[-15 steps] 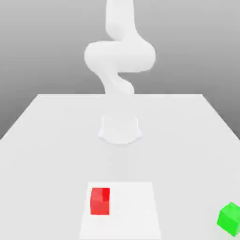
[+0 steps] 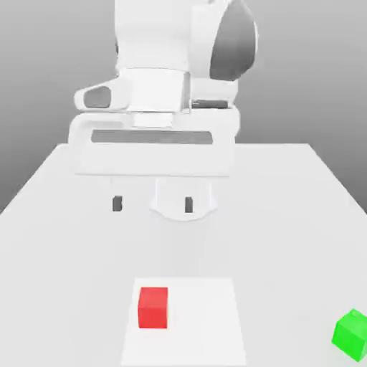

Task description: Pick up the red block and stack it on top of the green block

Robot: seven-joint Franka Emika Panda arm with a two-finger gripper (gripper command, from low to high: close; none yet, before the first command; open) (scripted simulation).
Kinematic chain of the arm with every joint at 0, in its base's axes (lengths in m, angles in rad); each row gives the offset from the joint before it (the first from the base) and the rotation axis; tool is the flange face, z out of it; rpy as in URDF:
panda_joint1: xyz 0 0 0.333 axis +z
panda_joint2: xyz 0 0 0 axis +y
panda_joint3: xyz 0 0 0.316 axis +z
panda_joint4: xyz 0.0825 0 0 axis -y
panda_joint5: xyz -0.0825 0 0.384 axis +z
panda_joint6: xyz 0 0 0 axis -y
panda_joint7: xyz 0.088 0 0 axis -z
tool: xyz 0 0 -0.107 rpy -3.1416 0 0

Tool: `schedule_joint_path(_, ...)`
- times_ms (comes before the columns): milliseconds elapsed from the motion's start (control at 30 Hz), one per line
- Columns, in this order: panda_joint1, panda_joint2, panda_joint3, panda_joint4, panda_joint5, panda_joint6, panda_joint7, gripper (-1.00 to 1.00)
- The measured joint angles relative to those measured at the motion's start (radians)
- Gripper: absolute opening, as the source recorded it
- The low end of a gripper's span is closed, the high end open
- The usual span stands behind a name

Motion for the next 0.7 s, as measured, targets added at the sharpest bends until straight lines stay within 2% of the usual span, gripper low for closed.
schedule_joint_path(167,-0.017,0.182,-0.012,-0.085,0.017,0.098,-0.038,0.00)
schedule_joint_path(367,-0.033,0.399,0.014,-0.075,0.068,0.271,-0.081,0.00)
schedule_joint_path(400,-0.039,0.428,0.021,-0.071,0.074,0.296,-0.085,-1.00)
schedule_joint_path(600,-0.043,0.442,0.025,-0.069,0.075,0.308,-0.085,-1.00)
schedule_joint_path(700,-0.035,0.378,0.014,-0.079,0.059,0.253,-0.074,-1.00)
